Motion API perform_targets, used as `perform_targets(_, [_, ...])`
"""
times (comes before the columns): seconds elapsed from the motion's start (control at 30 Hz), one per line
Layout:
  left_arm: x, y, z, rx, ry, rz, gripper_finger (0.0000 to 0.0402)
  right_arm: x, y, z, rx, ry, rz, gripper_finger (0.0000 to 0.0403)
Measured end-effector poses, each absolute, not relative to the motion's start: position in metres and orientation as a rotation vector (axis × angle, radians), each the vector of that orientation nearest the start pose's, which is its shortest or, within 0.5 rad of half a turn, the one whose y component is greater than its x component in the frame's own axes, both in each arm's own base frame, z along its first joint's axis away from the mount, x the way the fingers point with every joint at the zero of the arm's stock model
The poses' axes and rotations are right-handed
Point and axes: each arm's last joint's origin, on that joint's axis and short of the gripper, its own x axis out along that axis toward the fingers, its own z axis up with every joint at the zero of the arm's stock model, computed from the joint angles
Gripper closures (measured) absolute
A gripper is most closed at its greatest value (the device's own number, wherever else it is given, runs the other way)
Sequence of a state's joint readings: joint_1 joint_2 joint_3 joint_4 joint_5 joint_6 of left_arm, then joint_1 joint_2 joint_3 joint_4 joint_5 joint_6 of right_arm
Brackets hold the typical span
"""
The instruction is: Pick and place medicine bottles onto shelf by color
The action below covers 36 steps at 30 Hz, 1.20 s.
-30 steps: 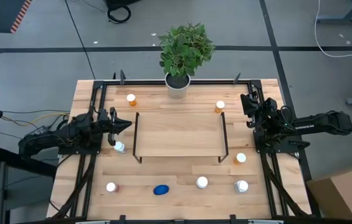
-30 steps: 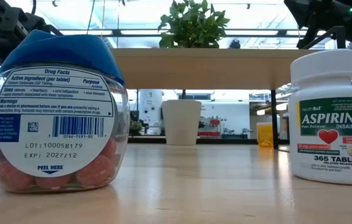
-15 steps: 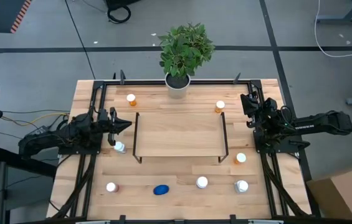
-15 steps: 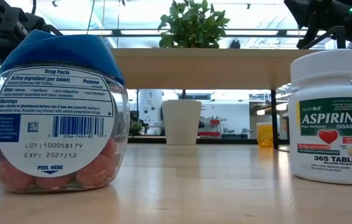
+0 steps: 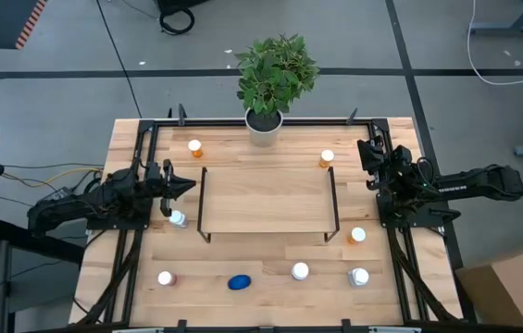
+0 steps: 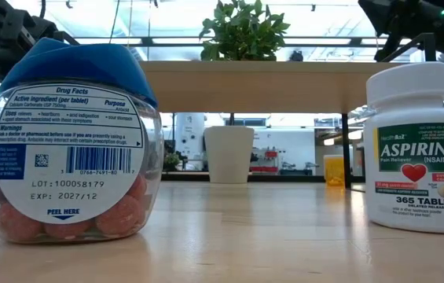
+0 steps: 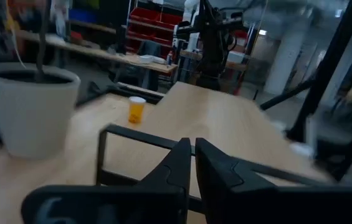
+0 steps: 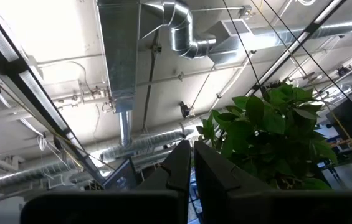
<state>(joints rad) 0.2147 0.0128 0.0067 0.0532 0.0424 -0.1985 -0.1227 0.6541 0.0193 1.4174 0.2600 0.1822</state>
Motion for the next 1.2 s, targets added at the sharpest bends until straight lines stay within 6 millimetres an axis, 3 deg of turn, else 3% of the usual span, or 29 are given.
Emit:
perform_targets(0.17, [0.096,0.021,0.17,0.211,-0.024,0.224,0.0365,0.11,-0.021,0.235,0.225,-0.816,-0.291,0.0374])
perform_targets(0.3, [0.096,0.021,0.17,0.351,-0.011,0.226,0.0369,0.109,-0.021,0.235,0.225,-0.817,-0.29,0.0374])
perform_targets(0.37, [0.095,0.021,0.174,0.328,-0.056,0.233,0.0372,0.11,-0.021,0.235,0.225,-0.816,-0.291,0.0374])
perform_targets(0.53, [0.087,0.022,0.206,0.067,-0.391,0.3,0.0371,0.109,-0.021,0.235,0.224,-0.817,-0.292,0.0374])
perform_targets(0.67, [0.071,0.019,0.253,-0.012,-0.485,0.313,0.0366,0.108,-0.022,0.236,0.232,-0.838,-0.303,0.0374])
perform_targets(0.77, [0.062,0.017,0.286,0.016,-0.414,0.322,0.0368,0.109,-0.023,0.243,0.321,-0.874,-0.311,0.0374])
perform_targets(0.87, [0.056,0.016,0.325,0.064,-0.331,0.334,0.0373,0.12,-0.025,0.261,0.375,-0.849,-0.324,0.0374])
perform_targets(1.0, [0.069,0.019,0.358,0.107,-0.083,0.334,0.0376,0.15,-0.03,0.305,0.337,-0.632,-0.379,0.0374])
perform_targets(1.1, [0.079,0.021,0.382,0.029,-0.001,0.329,0.0372,0.17,-0.036,0.342,0.315,-0.455,-0.432,0.0374])
perform_targets(1.2, [0.09,0.023,0.404,-0.074,-0.025,0.328,0.0367,0.183,-0.038,0.384,0.307,-0.368,-0.444,0.0374])
